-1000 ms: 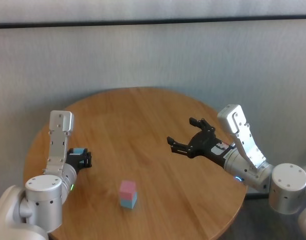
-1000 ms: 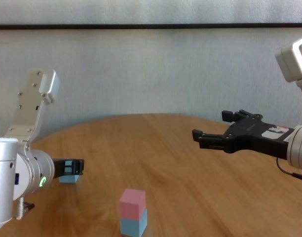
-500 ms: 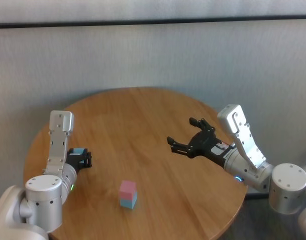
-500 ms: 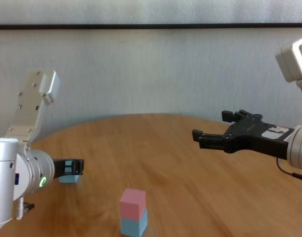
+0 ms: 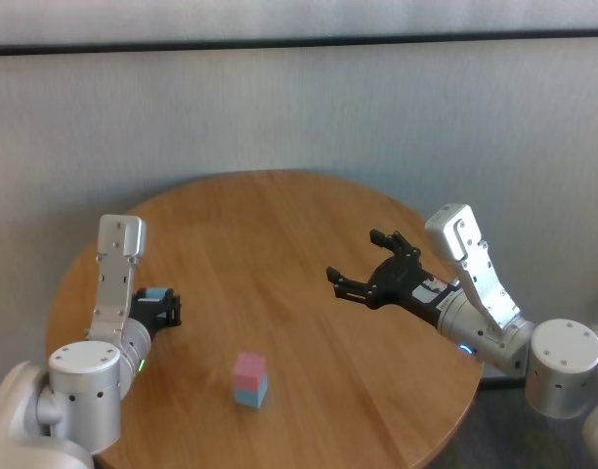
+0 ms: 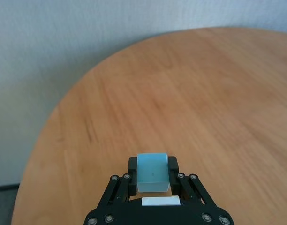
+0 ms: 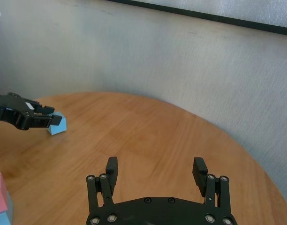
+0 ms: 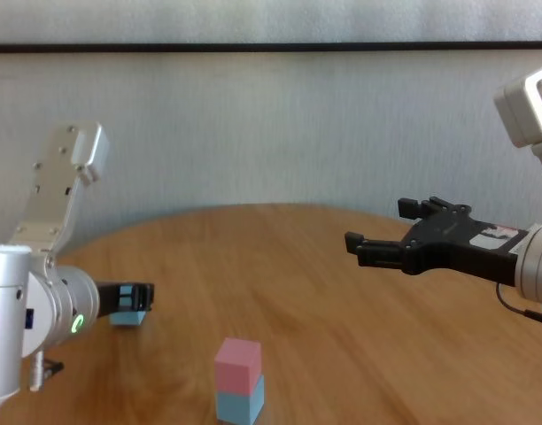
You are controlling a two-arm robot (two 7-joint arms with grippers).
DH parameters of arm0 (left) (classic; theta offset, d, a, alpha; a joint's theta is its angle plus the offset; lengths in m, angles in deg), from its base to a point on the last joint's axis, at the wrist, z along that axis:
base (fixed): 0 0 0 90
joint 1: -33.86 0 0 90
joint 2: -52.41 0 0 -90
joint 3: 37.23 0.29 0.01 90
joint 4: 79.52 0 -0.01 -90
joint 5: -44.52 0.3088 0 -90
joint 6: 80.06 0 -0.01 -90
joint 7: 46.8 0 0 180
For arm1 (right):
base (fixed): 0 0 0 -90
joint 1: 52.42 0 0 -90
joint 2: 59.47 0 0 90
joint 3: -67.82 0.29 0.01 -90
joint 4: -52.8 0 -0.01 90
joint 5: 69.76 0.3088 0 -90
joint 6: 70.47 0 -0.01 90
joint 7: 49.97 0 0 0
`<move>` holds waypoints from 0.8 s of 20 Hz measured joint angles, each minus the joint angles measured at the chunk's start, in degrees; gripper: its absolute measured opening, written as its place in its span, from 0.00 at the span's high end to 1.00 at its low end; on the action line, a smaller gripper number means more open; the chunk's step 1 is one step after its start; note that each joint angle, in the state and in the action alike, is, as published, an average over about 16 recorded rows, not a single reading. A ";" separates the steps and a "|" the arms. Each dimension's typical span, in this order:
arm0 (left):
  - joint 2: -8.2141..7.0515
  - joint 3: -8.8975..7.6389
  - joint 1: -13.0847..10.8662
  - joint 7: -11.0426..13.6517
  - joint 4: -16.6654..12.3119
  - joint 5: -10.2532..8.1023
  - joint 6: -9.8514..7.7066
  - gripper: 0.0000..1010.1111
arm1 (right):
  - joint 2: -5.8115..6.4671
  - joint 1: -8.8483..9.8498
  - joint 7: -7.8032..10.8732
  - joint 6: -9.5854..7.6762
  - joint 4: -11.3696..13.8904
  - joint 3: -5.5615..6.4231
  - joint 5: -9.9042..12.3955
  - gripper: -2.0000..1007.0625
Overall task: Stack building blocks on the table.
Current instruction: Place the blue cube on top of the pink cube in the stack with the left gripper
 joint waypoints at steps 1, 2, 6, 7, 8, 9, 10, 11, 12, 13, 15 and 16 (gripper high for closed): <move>-0.35 0.18 -0.20 0.67 -0.56 0.15 0.04 0.62 | 0.00 0.00 0.00 0.00 0.00 0.00 0.00 0.00; -0.76 0.38 -0.40 1.44 -1.16 0.31 0.09 0.62 | 0.00 0.00 0.00 0.00 0.00 0.00 0.00 0.00; -3.25 1.36 -1.28 5.71 -4.17 0.95 0.83 0.62 | 0.00 0.00 0.00 0.00 0.00 0.00 0.00 0.00; -4.11 1.67 -1.50 7.13 -5.03 1.07 1.20 0.62 | 0.00 0.00 0.00 0.00 0.00 0.00 0.00 0.00; -5.03 1.99 -1.71 8.63 -5.91 1.16 1.61 0.62 | 0.00 0.00 0.00 0.00 0.00 0.00 0.00 0.00; -5.98 2.31 -1.90 10.18 -6.78 1.21 2.07 0.62 | 0.00 0.00 0.00 0.00 0.00 0.00 0.00 0.00; -7.01 2.64 -2.06 11.86 -7.61 1.17 2.62 0.62 | 0.00 0.00 0.00 0.00 0.00 0.00 0.00 0.00; -8.04 2.96 -2.19 13.53 -8.40 1.08 3.21 0.62 | 0.00 0.00 0.00 0.00 0.00 0.00 0.00 0.00; -9.12 3.28 -2.30 15.39 -9.17 0.89 3.86 0.62 | 0.00 0.00 0.00 0.00 0.00 0.00 0.00 0.00; -10.19 3.58 -2.37 17.24 -9.86 0.61 4.56 0.62 | 0.00 0.00 0.00 0.00 0.00 0.00 0.00 0.00; -12.35 4.17 -2.40 21.14 -11.07 -0.21 6.07 0.62 | 0.00 0.00 0.00 0.00 0.00 0.00 0.00 0.00; -13.38 4.46 -2.37 23.16 -11.53 -0.77 6.87 0.62 | 0.00 0.00 0.00 0.00 0.00 0.00 0.00 0.00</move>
